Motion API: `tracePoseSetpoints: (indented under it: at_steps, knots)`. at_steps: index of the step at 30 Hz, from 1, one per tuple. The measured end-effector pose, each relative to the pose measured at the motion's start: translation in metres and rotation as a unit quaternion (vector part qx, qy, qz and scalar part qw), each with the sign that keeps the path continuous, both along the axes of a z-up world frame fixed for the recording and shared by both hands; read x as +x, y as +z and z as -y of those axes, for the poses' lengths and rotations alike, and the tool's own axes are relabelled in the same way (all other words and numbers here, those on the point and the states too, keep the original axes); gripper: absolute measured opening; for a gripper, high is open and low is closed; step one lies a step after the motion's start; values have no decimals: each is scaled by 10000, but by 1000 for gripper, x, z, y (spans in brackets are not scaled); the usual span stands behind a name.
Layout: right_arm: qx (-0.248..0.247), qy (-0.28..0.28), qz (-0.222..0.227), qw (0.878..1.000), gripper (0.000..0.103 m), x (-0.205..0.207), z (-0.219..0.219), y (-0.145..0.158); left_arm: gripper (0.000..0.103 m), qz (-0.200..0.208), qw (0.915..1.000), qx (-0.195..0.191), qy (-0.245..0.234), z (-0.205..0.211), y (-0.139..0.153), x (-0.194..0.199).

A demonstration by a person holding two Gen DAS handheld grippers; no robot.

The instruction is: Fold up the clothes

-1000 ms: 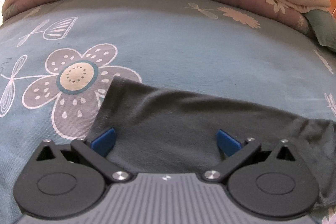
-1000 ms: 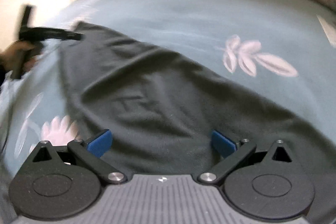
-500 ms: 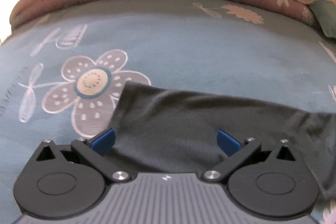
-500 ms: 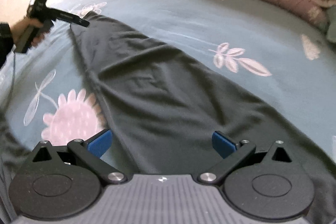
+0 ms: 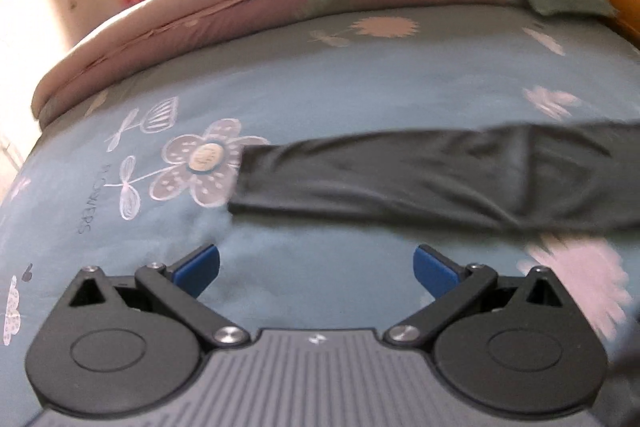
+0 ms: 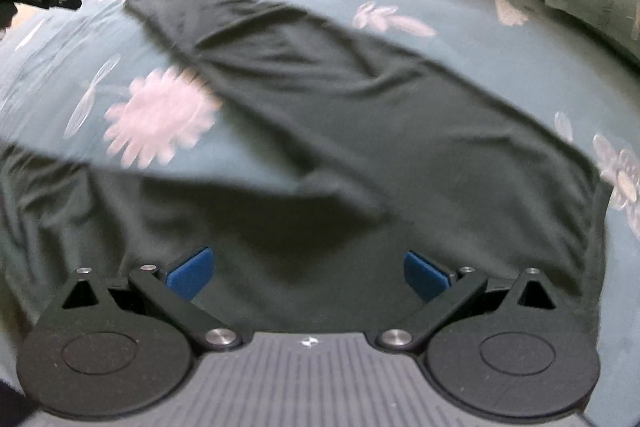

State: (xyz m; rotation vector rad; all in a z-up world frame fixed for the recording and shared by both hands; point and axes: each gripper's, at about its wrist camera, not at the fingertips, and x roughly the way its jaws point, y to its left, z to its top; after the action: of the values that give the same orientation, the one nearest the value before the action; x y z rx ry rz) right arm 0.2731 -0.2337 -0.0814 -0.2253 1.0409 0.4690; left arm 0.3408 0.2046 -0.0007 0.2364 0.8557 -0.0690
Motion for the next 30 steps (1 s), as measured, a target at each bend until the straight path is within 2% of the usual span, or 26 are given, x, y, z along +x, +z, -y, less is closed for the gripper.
tracePoseSetpoints:
  at_steps: [2,4,7,8,12,18,20,23,25,27,30]
  knots:
    - [-119,130,119,9998,103,-19,-9,-4,102,-69,9997,-79,-212,15,1,-29]
    - [-487,314,417,9974,103,-38,-19,-14,102,-159,9988,-223,-398,31,-1,-58]
    - [-841,388,501,9944,103,-53,-26,-36,102,-369,9946,-678,-688,54,-15,-100]
    - [-810,330,463,9951,103,-55,-25,-41,102,-409,9928,-780,-816,63,-22,-112]
    - [-48,-283,140,9995,103,-50,-5,-47,102,-498,9872,-1014,-1127,100,-54,-151]
    - [86,-495,373,9980,103,-59,-3,-50,102,-772,9820,-1604,-635,103,-99,-152]
    - [105,-519,397,9978,103,-59,-2,-50,102,-627,9802,-1842,-370,92,-106,-144]
    - [133,-555,433,9974,103,-60,-1,-50,102,-654,9783,-1960,125,76,-98,-131]
    - [153,-564,452,9973,103,-60,0,-51,102,-453,9778,-2029,266,60,-85,-135]
    - [174,-567,469,9971,103,-60,1,-52,102,-270,9792,-1984,316,43,-75,-147]
    - [215,-572,536,9967,103,-62,2,-53,102,-9,9840,-1657,660,9,-67,-169]
